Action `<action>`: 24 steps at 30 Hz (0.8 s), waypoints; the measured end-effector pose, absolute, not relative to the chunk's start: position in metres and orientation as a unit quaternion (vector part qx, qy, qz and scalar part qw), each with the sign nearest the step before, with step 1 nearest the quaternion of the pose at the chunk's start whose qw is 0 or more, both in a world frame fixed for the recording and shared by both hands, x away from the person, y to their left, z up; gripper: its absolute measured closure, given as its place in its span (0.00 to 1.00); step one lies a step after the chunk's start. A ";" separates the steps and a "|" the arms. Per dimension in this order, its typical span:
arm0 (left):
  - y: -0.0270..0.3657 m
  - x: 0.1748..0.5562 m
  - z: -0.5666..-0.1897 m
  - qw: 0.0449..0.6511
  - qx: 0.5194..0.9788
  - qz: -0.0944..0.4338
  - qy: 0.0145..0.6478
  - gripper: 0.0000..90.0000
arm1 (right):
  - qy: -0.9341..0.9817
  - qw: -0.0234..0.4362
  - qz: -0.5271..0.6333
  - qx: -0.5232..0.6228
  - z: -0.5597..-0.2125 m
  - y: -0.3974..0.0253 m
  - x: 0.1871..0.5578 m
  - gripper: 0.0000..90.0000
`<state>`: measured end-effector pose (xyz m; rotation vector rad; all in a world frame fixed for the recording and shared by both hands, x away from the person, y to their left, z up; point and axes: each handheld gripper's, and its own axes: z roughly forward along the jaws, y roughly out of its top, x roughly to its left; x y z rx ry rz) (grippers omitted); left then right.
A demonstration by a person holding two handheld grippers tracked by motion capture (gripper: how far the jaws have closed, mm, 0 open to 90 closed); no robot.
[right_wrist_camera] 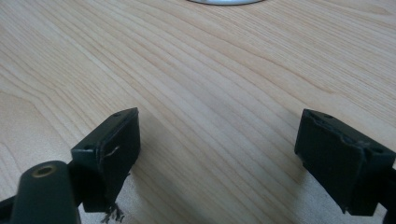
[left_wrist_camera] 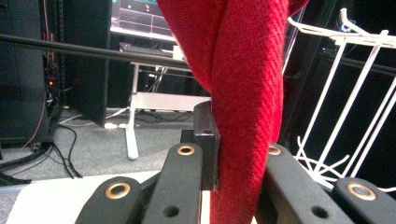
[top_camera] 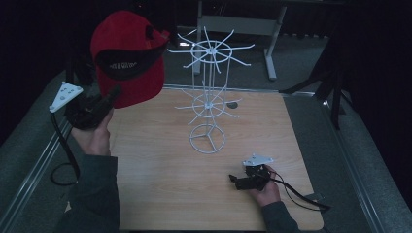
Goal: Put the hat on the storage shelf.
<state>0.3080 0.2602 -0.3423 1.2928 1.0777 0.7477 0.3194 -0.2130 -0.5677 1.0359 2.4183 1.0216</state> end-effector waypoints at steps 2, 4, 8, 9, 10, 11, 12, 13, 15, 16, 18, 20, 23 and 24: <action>0.259 0.307 -0.341 0.607 0.557 0.323 0.465 0.95 | 0.846 0.159 0.357 0.362 -0.568 -0.213 0.319 0.16; 0.259 0.307 -0.341 0.607 0.558 0.324 0.463 0.95 | 0.846 0.159 0.357 0.362 -0.568 -0.213 0.319 0.16; 0.258 0.306 -0.340 0.608 0.559 0.325 0.460 0.95 | 0.846 0.158 0.357 0.363 -0.568 -0.213 0.319 0.16; 0.258 0.305 -0.340 0.609 0.559 0.325 0.459 0.95 | 0.846 0.158 0.357 0.363 -0.568 -0.213 0.319 0.16; 0.257 0.305 -0.339 0.609 0.560 0.326 0.459 0.95 | 0.846 0.158 0.357 0.363 -0.568 -0.213 0.319 0.16; 0.257 0.305 -0.339 0.609 0.560 0.326 0.458 0.95 | 0.846 0.158 0.357 0.363 -0.568 -0.213 0.319 0.16; 0.257 0.304 -0.339 0.609 0.560 0.326 0.458 0.95 | 0.846 0.158 0.357 0.363 -0.568 -0.213 0.319 0.16; 0.257 0.304 -0.339 0.610 0.560 0.325 0.457 0.95 | 0.846 0.158 0.357 0.363 -0.568 -0.213 0.319 0.16; 0.256 0.304 -0.339 0.610 0.561 0.325 0.455 0.95 | 0.846 0.158 0.357 0.363 -0.568 -0.213 0.319 0.16; 0.256 0.304 -0.339 0.610 0.561 0.325 0.455 0.95 | 0.846 0.158 0.357 0.363 -0.568 -0.213 0.319 0.16; 0.255 0.304 -0.338 0.611 0.561 0.325 0.454 0.95 | 0.846 0.158 0.357 0.363 -0.568 -0.213 0.319 0.16; 0.254 0.303 -0.338 0.611 0.563 0.325 0.452 0.95 | 0.846 0.158 0.357 0.363 -0.568 -0.213 0.319 0.16; 0.253 0.302 -0.337 0.612 0.563 0.326 0.449 0.95 | 0.846 0.158 0.357 0.363 -0.568 -0.213 0.319 0.16; 0.252 0.302 -0.337 0.612 0.564 0.326 0.448 0.95 | 0.846 0.158 0.357 0.363 -0.568 -0.213 0.319 0.16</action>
